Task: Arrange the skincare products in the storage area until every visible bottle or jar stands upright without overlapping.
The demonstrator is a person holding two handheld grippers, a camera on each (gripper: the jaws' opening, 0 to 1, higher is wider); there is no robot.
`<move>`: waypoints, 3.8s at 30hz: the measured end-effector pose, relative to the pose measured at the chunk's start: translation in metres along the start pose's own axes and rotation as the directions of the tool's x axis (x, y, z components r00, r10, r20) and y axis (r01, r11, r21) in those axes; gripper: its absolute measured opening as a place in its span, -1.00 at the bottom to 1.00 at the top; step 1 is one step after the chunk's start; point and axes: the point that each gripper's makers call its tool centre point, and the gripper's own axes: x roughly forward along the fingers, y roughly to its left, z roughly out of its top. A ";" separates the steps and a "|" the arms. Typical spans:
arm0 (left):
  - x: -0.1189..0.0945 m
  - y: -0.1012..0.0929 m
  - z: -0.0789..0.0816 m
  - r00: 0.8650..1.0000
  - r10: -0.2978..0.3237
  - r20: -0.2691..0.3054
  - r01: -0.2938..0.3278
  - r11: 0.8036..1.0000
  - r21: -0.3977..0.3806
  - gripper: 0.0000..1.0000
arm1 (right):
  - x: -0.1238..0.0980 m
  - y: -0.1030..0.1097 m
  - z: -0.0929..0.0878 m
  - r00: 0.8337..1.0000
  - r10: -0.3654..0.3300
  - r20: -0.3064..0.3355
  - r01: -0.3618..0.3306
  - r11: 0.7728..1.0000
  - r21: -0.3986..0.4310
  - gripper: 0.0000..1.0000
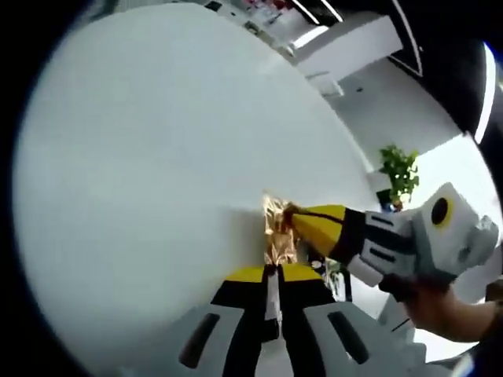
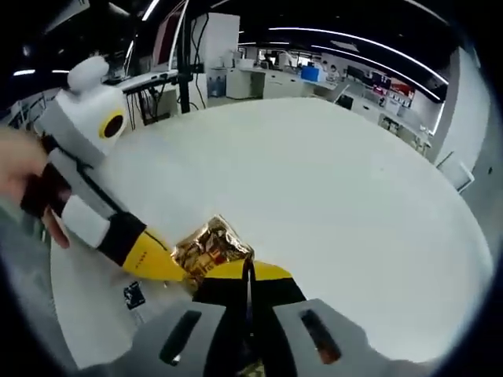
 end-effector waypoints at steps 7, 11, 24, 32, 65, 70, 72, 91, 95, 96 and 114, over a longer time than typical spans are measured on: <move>0.001 0.002 -0.001 1.000 0.008 -0.008 -0.008 0.999 0.033 -0.99 | 0.003 -0.002 -0.002 1.000 0.006 -0.004 -0.006 1.000 -0.009 -0.98; 0.000 0.003 0.000 1.000 0.022 -0.016 -0.021 0.997 0.071 -0.98 | 0.004 -0.001 -0.002 1.000 0.012 -0.006 -0.012 1.000 -0.020 -0.98; -0.026 0.011 0.009 0.995 0.099 0.016 -0.100 0.959 0.267 -0.62 | 0.007 0.006 -0.003 0.999 0.031 -0.013 -0.032 0.997 -0.064 -0.98; -0.023 -0.001 0.023 0.994 0.072 0.077 -0.098 0.896 0.433 -0.49 | 0.007 0.007 -0.006 0.999 0.034 -0.022 -0.035 0.998 -0.061 -0.98; -0.002 -0.006 0.022 0.986 0.125 0.106 -0.163 0.687 0.708 -0.49 | 0.012 0.013 -0.005 1.000 0.021 -0.002 -0.021 1.000 0.013 -0.98; 0.002 -0.002 0.024 0.984 0.151 0.095 -0.173 0.675 0.718 -0.50 | 0.012 0.013 -0.004 1.000 -0.027 -0.013 0.028 0.997 0.069 -0.98; 0.004 0.002 0.025 0.982 0.166 0.088 -0.178 0.673 0.718 -0.50 | 0.012 0.013 -0.005 0.999 -0.034 -0.013 0.035 0.994 0.100 -0.98; 0.010 0.008 0.026 0.982 0.183 0.047 -0.153 0.622 0.768 -0.55 | 0.011 0.014 -0.002 0.999 -0.049 0.021 0.046 0.993 0.109 -0.97; 0.010 0.008 0.027 0.984 0.174 0.038 -0.138 0.614 0.777 -0.55 | 0.010 0.014 -0.003 0.998 -0.050 0.024 0.047 0.994 0.099 -0.96; 0.010 0.008 0.027 0.984 0.173 0.036 -0.136 0.611 0.780 -0.55 | 0.010 0.014 -0.003 0.998 -0.049 0.025 0.046 0.994 0.096 -0.96; 0.006 0.001 0.029 0.984 0.169 0.049 -0.146 0.630 0.763 -0.40 | -0.011 0.005 0.013 0.992 -0.052 0.111 0.046 0.997 0.059 -0.55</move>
